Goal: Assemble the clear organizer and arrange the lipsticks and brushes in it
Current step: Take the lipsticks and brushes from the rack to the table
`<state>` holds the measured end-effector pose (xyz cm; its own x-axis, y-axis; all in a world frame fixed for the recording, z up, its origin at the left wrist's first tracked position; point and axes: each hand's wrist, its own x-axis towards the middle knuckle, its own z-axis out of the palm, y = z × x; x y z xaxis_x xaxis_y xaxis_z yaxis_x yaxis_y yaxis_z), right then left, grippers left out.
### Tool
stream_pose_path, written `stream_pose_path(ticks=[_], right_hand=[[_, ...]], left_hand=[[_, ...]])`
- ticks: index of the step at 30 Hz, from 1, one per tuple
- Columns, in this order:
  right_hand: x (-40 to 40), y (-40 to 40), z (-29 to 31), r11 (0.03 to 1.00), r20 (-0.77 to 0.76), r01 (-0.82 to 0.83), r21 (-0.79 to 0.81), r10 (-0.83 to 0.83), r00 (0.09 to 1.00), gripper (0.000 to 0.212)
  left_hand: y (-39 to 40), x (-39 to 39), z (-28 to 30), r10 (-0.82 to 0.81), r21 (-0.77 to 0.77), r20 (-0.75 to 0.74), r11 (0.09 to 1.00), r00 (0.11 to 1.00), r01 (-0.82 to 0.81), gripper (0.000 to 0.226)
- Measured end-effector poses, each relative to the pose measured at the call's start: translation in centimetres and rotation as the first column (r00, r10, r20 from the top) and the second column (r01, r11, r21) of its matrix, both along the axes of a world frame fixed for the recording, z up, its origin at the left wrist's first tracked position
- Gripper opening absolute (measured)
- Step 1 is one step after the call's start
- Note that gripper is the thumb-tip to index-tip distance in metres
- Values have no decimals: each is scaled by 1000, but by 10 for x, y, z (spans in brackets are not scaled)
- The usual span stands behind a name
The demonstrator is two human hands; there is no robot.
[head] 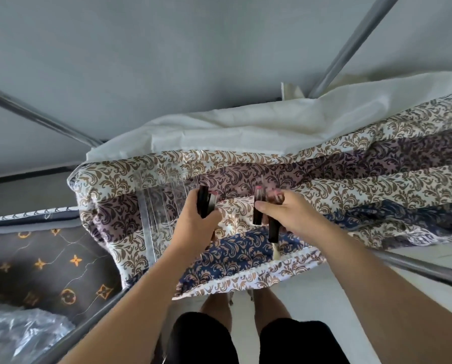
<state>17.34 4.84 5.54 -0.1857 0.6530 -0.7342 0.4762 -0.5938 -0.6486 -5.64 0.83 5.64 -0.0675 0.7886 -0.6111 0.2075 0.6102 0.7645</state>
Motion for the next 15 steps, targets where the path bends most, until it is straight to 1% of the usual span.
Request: stream_pose_path(ticks=[2,4,8,11,13,15], right_hand=[[-3,-18,42,995,-98,99,10,-97,990,28],[-5,-41,84,988,-167,150,31,-142,976,25],[-10,-93,149,960,-282,274,67,-245,928,20],[-16,-135,177,918,-308,377,122,-326,894,16],[-21,-169,194,862,-293,477,171,-417,860,21],[-23,-207,208,788,-303,586,190,-521,798,27]], left_hand=[[-8,-4,44,-7,26,82,1000,997,5,25],[-22,-9,87,-45,47,149,998,988,39,25],[-56,-20,151,-174,112,193,982,965,155,32],[-78,-23,179,-248,134,214,965,945,223,33],[-93,-24,195,-323,154,240,944,915,293,35],[-107,-22,210,-416,176,249,907,874,382,39]])
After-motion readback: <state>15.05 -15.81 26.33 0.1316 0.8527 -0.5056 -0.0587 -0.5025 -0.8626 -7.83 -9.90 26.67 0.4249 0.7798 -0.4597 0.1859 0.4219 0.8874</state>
